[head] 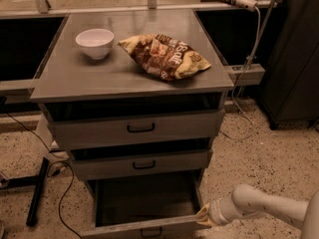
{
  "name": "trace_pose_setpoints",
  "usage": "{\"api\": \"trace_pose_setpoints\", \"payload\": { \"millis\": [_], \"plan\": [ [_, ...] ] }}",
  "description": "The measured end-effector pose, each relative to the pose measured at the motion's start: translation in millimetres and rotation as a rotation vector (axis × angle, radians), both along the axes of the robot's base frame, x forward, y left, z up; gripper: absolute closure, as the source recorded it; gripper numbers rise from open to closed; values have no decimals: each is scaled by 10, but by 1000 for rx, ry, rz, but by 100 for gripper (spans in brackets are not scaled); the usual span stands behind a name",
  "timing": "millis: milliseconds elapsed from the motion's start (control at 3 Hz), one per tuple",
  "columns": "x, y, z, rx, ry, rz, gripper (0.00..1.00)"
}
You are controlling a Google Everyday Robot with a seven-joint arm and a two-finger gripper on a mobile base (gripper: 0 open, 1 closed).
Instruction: Close bottom drawer
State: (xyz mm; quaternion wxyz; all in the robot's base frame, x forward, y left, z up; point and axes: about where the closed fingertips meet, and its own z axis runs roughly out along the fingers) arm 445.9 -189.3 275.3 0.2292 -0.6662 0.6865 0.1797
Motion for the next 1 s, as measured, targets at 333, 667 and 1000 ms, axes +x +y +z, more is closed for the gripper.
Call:
{"api": "trace_pose_setpoints", "payload": {
  "millis": [333,667,1000],
  "plan": [
    [-105,217,-319,53,-11,45,100],
    [-238,346,-505,121,-69,67,100],
    [-330,372,-690,177,-88,62,100]
  ]
}}
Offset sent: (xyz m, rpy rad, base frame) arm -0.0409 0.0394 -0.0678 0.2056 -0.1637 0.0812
